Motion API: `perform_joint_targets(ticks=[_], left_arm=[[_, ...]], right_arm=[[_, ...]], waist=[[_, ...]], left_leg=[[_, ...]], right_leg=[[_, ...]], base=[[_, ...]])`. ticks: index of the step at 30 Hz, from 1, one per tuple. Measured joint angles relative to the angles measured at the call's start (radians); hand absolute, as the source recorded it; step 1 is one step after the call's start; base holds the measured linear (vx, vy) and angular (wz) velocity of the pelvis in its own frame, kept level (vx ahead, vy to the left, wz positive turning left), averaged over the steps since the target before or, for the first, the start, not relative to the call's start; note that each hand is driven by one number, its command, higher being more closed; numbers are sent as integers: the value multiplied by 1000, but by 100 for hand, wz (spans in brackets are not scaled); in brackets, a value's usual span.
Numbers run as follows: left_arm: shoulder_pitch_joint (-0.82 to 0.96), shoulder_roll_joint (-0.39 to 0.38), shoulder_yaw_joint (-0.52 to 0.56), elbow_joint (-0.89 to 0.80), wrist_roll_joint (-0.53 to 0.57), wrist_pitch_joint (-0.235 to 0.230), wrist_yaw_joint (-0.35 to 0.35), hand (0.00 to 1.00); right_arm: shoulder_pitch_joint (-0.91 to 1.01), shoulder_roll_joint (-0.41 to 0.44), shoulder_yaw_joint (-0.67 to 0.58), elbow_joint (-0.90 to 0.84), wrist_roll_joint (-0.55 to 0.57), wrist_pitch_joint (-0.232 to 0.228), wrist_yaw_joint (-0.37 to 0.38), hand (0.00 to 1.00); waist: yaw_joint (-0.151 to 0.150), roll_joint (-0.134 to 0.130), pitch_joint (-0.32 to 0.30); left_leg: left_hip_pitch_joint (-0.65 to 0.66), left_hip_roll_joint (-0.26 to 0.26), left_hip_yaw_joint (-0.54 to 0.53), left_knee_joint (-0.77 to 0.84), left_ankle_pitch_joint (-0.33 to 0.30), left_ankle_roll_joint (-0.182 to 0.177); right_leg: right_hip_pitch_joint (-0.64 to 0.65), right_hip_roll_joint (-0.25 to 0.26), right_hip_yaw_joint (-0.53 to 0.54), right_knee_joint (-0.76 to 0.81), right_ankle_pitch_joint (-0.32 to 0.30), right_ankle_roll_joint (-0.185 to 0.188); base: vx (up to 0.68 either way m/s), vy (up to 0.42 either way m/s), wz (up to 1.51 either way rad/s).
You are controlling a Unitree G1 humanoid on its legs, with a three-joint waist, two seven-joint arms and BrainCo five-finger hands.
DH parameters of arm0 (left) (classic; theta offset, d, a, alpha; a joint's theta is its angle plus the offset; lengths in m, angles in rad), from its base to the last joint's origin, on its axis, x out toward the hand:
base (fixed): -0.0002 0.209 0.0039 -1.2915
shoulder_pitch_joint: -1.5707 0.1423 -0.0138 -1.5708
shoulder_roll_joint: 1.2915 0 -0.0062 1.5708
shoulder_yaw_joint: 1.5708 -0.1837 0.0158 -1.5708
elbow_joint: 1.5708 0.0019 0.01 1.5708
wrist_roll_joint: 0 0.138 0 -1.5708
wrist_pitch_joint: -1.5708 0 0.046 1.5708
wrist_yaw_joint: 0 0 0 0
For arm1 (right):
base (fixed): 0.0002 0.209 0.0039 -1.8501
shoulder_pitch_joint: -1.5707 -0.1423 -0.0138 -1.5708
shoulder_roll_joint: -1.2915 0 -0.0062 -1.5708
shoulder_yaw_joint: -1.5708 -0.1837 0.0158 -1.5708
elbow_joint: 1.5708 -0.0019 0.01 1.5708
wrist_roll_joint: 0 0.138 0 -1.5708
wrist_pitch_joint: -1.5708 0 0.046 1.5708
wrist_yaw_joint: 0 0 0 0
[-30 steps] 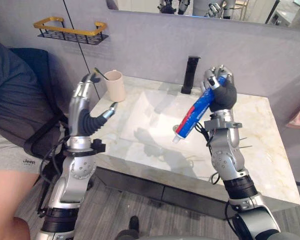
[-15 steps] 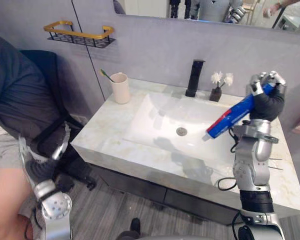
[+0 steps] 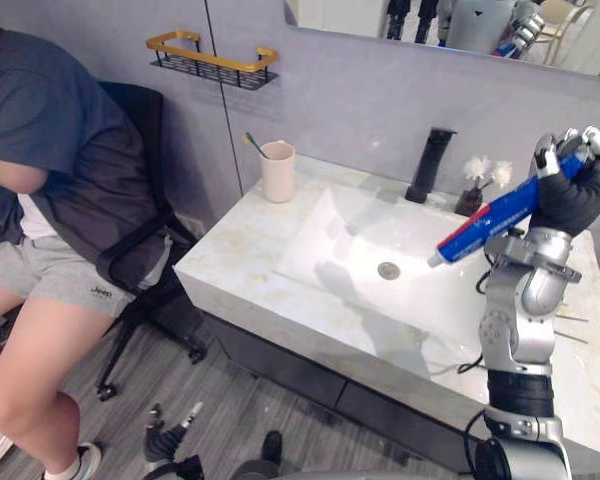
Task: Organize washtable
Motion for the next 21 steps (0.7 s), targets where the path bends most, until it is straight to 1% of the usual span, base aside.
perform_joint_targets(ticks=[1,4,6,7,9,11,12,15,17,18,19,21], left_arm=[[-4,6,-27,8,6,-1,-4,0],[-10,21,-56,14,14,-2,-23,0],[-29,39,-69,32,13,-2,-25,0],[-31,41,-76,32,13,-3,-25,0],[-38,50,-80,32,10,-3,-28,0],[-47,59,-84,32,9,-3,-28,0],[-58,64,-85,33,0,-3,-28,0],[-85,73,-88,53,-10,-6,-26,0],[-92,76,-96,58,-13,-9,-24,0],[-105,83,-105,69,-13,-13,-19,0],[-112,90,-108,70,-17,-15,-19,0],[-113,98,-114,69,-27,-23,-18,0]], right_arm=[[-66,-24,16,47,-19,1,-11,100],[-209,-83,54,159,-37,7,-29,100],[-334,-127,93,261,-57,20,-45,100],[-369,-134,106,286,-61,23,-52,100],[-501,-155,155,374,-65,39,-63,100],[-586,-170,189,420,-69,47,-81,100],[-629,-180,203,448,-76,49,-93,100],[-722,-187,229,529,-95,59,-114,100],[-764,-191,248,553,-97,66,-120,100],[-791,-196,254,570,-101,72,-126,100],[-827,-204,276,602,-103,77,-138,100],[-866,-207,301,638,-104,87,-140,100]], waist=[[15,-5,2],[34,-15,13],[69,-23,24],[73,-26,30],[99,-31,55],[103,-36,71],[118,-41,93],[129,-47,116],[140,-49,132],[151,-51,146],[152,-53,162],[154,-63,178]], left_leg=[[-9,1,-8,1,2,0],[-37,1,-40,5,11,-1],[-54,-1,-62,6,14,-3],[-56,-1,-64,6,14,-3],[-69,-1,-72,6,19,-5],[-91,-1,-86,6,26,-8],[-93,-2,-94,6,27,-9],[-117,-1,-100,6,27,-10],[-129,-1,-105,6,30,-11],[-135,0,-108,7,30,-11],[-140,0,-113,7,30,-11],[-146,0,-114,7,30,-11]], right_leg=[[-5,3,-4,0,0,0],[-12,10,-35,-11,0,0],[-13,12,-58,-17,-2,-1],[-14,13,-59,-18,-3,-1],[-20,17,-71,-22,-3,-1],[-31,22,-87,-26,-3,-1],[-29,24,-94,-28,-3,-1],[-44,27,-109,-30,-3,-1],[-54,29,-111,-29,-2,-1],[-61,30,-111,-29,-2,-1],[-63,31,-117,-30,-2,-1],[-67,32,-119,-32,-2,-1]], base=[[43,-43,21],[23,-47,31],[31,-34,29],[30,-34,15],[20,-30,13],[7,-22,22],[2,-19,18],[-6,-5,12],[-2,1,6],[-9,5,5],[-10,6,6],[1,2,4]])
